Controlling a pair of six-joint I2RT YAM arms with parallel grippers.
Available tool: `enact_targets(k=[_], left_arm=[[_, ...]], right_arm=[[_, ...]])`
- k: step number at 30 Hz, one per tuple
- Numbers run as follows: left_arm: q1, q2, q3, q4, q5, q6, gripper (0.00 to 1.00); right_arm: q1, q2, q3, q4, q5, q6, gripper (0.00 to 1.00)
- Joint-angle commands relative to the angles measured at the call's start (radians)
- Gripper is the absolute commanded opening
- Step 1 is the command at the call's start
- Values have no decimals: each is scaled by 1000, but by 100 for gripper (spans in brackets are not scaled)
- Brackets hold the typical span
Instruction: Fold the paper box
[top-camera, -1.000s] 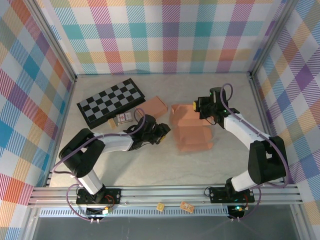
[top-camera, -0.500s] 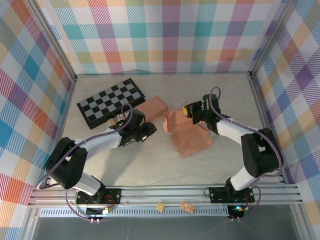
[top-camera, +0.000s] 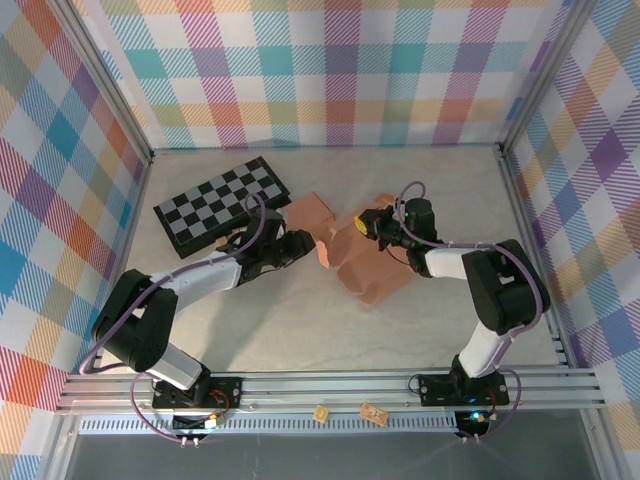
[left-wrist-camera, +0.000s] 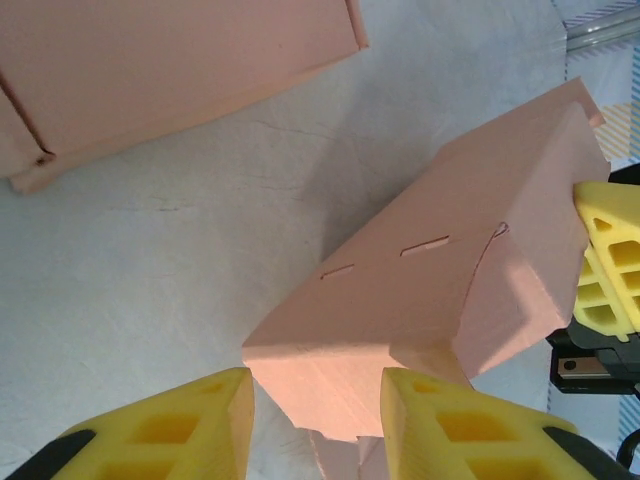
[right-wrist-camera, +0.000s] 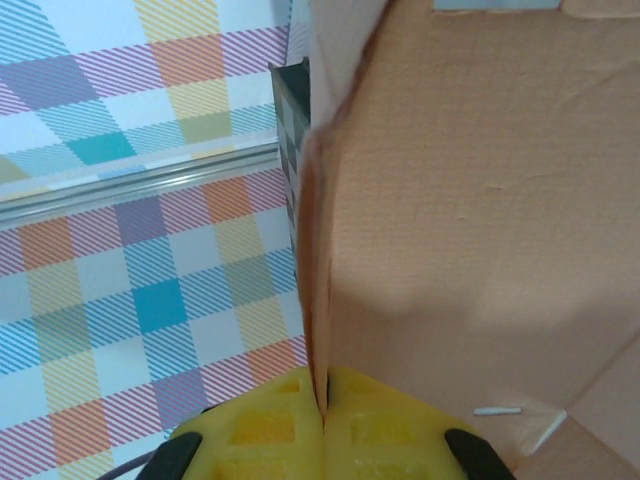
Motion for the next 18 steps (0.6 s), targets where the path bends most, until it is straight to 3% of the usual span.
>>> enact_targets(k=[1, 8, 14, 18], left_arm=[[33, -59, -3, -48, -20, 64, 38], [48, -76, -16, -126, 29, 169, 38], [38, -45, -68, -57, 84, 231, 35], [-16, -3, -53, -34, 108, 301, 35]], right_arm=[[5, 31, 22, 133, -67, -47, 0], [-4, 70, -32, 172, -122, -93, 0], [-11, 75, -52, 170, -182, -142, 0], [-17, 72, -55, 173, -210, -168, 0]])
